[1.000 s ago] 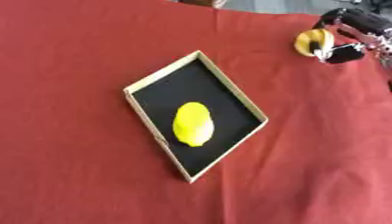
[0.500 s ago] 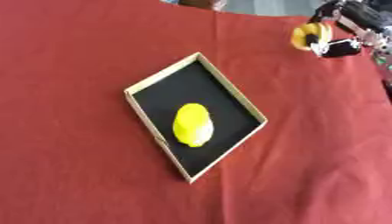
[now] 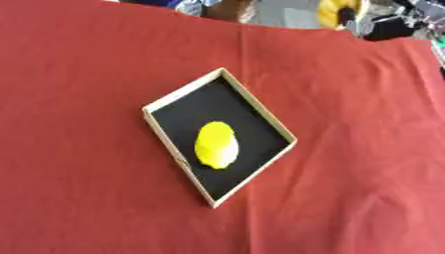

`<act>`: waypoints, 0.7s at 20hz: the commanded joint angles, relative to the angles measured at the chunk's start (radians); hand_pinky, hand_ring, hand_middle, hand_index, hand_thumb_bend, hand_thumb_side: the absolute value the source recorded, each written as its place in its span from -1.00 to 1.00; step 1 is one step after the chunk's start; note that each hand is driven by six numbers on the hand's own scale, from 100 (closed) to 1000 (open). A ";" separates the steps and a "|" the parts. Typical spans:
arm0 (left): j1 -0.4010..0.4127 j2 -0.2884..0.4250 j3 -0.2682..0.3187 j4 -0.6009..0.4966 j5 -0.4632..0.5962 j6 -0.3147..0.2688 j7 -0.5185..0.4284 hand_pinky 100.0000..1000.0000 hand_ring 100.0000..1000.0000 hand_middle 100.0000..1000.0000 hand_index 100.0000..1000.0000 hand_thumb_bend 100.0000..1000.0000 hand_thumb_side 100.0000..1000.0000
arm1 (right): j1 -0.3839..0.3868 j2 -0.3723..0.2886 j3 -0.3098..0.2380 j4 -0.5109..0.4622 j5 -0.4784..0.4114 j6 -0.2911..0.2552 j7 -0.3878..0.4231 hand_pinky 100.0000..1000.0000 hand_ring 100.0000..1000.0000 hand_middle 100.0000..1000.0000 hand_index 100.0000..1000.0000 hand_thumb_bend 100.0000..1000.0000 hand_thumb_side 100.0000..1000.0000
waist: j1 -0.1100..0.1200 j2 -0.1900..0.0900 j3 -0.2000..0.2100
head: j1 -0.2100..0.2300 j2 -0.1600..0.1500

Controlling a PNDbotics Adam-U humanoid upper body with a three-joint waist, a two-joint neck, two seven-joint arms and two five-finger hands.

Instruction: Pick up objects on the table and place them in the box.

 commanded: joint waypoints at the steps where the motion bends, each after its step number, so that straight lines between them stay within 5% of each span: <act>1: -0.008 0.029 0.000 -0.016 0.009 -0.003 0.001 0.62 0.33 0.65 0.72 -1.00 0.28 | -0.019 -0.015 0.049 -0.136 -0.091 0.000 0.076 0.61 0.45 -0.07 0.11 -1.00 -0.81 | 0.011 -0.032 0.003 | -0.006 0.008; 8: -0.016 0.031 -0.003 -0.016 0.012 -0.014 0.002 0.62 0.34 0.64 0.72 -1.00 0.24 | -0.067 0.158 0.156 -0.249 -0.176 0.037 0.277 0.58 0.40 -0.08 0.10 -1.00 -0.78 | 0.019 -0.046 0.010 | -0.016 0.025; 14: -0.015 0.031 -0.004 -0.016 0.010 -0.025 0.005 0.61 0.34 0.64 0.72 -0.99 0.22 | -0.059 0.318 0.188 -0.272 -0.132 0.049 0.362 0.57 0.39 -0.08 0.10 -1.00 -0.78 | 0.025 -0.054 0.011 | -0.009 0.049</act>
